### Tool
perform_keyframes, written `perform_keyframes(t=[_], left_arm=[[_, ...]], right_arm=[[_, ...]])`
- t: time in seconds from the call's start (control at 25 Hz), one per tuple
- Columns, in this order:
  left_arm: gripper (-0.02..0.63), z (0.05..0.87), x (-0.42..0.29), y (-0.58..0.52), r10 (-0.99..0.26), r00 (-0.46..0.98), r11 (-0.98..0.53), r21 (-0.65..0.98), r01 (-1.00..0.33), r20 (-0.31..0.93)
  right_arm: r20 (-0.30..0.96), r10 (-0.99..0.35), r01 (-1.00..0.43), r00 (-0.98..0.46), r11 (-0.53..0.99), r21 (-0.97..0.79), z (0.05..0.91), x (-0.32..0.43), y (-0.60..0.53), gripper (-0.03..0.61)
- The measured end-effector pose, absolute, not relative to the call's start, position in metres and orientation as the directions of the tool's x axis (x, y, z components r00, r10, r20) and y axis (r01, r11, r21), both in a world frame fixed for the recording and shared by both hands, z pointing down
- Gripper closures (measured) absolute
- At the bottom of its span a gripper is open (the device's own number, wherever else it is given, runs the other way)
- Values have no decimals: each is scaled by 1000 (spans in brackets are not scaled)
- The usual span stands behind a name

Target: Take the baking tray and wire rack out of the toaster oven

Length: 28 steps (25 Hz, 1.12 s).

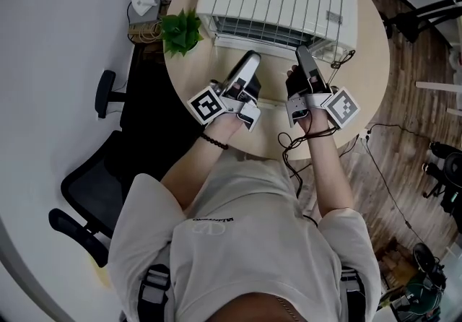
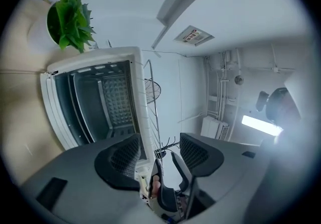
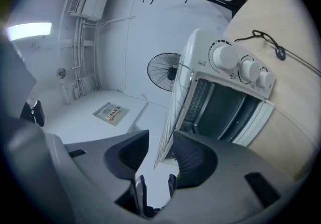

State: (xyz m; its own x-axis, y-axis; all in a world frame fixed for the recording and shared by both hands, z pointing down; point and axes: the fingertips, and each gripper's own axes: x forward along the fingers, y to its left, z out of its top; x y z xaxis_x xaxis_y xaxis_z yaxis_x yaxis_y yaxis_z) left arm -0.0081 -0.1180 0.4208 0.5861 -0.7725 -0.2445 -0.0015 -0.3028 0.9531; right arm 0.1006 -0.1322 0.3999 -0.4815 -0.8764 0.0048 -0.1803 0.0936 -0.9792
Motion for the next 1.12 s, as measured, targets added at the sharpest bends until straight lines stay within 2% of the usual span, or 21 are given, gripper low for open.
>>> perform_keyframes(t=[0.12,0.2,0.28,0.48,0.6,0.76,1.12], left_arm=[[364,417,-1,-115,-745,610,-322,946,25,-270],[367,412,4,-114,-727,629,-336,941,24,-276],[378,410,7,-114,-717,645,-345,939,5,-266],[502,409,4,-111,-710,657,-369,929,-40,-254],[503,435,-3,-107,-738,648,-316,945,-86,-188],[503,493,-22,-123,-821,567,-200,965,-170,-71],[503,567,-24,-186,-894,448,-89,985,-150,-12]], right_arm=[[6,-872,-191,-490,100,-977,399,101,-133,425],[6,-867,-192,-498,103,-976,398,99,-130,388],[25,-862,-205,-507,92,-974,404,97,-122,388],[60,-846,-226,-529,73,-971,417,88,-87,388],[120,-828,-261,-547,33,-965,455,82,-65,391],[175,-840,-268,-513,-37,-963,502,91,-82,391],[207,-880,-233,-427,-114,-966,564,96,-161,391]])
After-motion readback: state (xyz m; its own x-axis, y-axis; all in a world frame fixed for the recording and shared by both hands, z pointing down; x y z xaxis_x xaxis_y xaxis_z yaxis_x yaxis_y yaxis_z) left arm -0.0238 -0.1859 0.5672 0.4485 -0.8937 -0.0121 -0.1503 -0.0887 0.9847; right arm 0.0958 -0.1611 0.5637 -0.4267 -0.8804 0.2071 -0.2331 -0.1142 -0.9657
